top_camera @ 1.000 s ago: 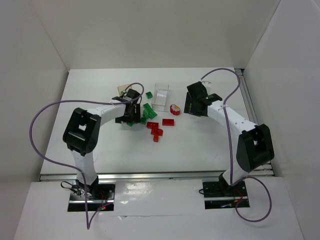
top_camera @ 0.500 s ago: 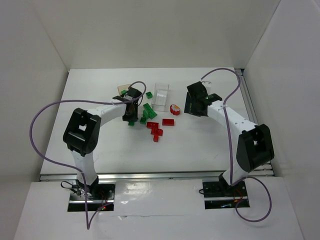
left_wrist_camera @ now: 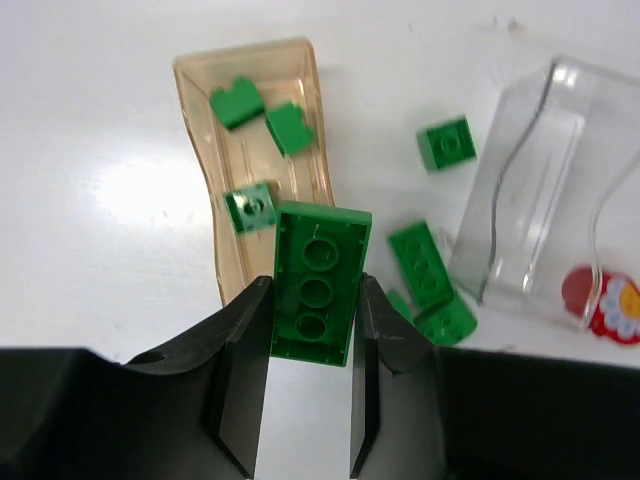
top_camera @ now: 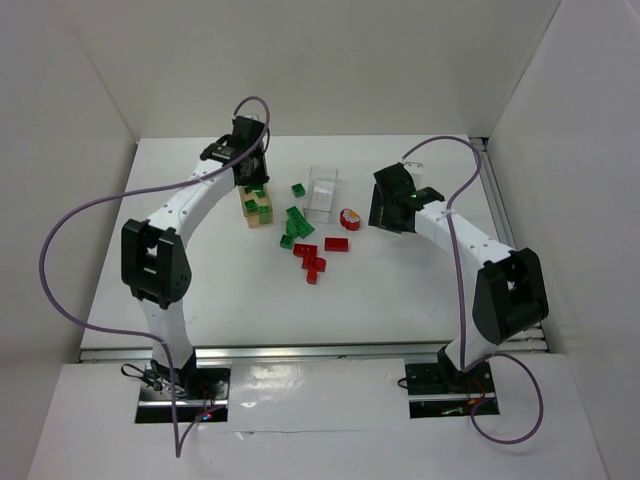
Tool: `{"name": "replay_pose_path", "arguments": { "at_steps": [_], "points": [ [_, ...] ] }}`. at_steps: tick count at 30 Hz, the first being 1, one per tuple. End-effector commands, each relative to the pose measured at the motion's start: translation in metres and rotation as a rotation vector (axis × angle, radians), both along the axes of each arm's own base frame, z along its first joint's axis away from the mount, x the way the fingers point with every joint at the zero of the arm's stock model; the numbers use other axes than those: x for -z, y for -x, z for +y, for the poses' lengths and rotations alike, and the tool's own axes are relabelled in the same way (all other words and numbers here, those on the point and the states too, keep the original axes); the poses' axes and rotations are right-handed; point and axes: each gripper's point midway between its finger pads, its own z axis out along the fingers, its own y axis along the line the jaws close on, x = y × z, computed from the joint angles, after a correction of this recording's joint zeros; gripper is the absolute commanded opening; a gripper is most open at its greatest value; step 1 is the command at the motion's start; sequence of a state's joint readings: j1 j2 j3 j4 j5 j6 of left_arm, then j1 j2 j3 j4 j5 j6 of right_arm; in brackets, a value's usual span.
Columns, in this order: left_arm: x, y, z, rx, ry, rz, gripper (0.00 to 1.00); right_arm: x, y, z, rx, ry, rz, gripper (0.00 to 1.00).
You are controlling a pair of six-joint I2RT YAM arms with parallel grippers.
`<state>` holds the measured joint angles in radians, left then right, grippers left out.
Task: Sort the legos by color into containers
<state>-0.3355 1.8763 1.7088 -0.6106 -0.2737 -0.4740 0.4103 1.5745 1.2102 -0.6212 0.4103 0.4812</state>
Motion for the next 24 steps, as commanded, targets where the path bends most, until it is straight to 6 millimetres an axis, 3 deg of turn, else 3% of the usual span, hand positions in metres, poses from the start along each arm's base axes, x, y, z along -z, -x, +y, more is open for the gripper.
{"name": "replay_pose_path", "arguments": {
  "at_steps": [1, 2, 3, 4, 6, 8, 12, 15, 17, 21, 22, 24],
  "points": [
    [0.027, -0.015, 0.02, -0.064, -0.083, 0.081, 0.17, -0.018, -0.01, 0.001, 0.014, 0.009, -0.058, 0.92],
    [0.031, -0.019, 0.018, -0.064, -0.086, 0.089, 0.2, -0.018, -0.01, 0.0, 0.02, 0.017, -0.061, 0.92],
    [0.026, -0.029, 0.02, -0.074, -0.081, 0.075, 0.29, -0.018, -0.01, 0.0, 0.02, 0.017, -0.061, 0.92],
    [0.04, -0.031, 0.021, -0.079, -0.1, 0.107, 0.41, -0.022, -0.01, 0.0, 0.02, 0.013, -0.069, 0.92],
    [0.037, -0.037, 0.022, -0.079, -0.081, 0.1, 0.73, -0.02, -0.005, -0.003, 0.02, 0.018, -0.058, 0.92],
    [0.037, -0.036, 0.019, -0.067, -0.067, 0.103, 0.81, -0.016, -0.003, -0.004, 0.02, 0.022, -0.049, 0.92],
    [0.014, -0.028, 0.014, -0.043, -0.024, 0.072, 0.81, -0.019, -0.001, -0.006, 0.032, 0.02, -0.062, 0.92],
    [0.002, -0.008, -0.01, 0.033, -0.01, 0.066, 0.74, -0.019, -0.001, -0.005, 0.039, 0.014, -0.063, 0.92],
    [0.002, 0.019, -0.032, 0.112, -0.003, 0.086, 0.73, -0.019, 0.001, -0.006, 0.039, 0.014, -0.063, 0.92],
    [0.027, 0.066, -0.067, 0.203, 0.03, 0.156, 0.83, -0.019, -0.002, -0.005, 0.039, 0.014, -0.062, 0.92],
    [0.05, 0.078, -0.065, 0.201, 0.031, 0.21, 0.93, -0.019, -0.002, -0.005, 0.039, 0.014, -0.062, 0.92],
    [0.061, 0.086, -0.068, 0.204, 0.061, 0.244, 0.95, -0.012, -0.004, -0.002, 0.03, 0.007, -0.048, 0.92]
  ]
}}
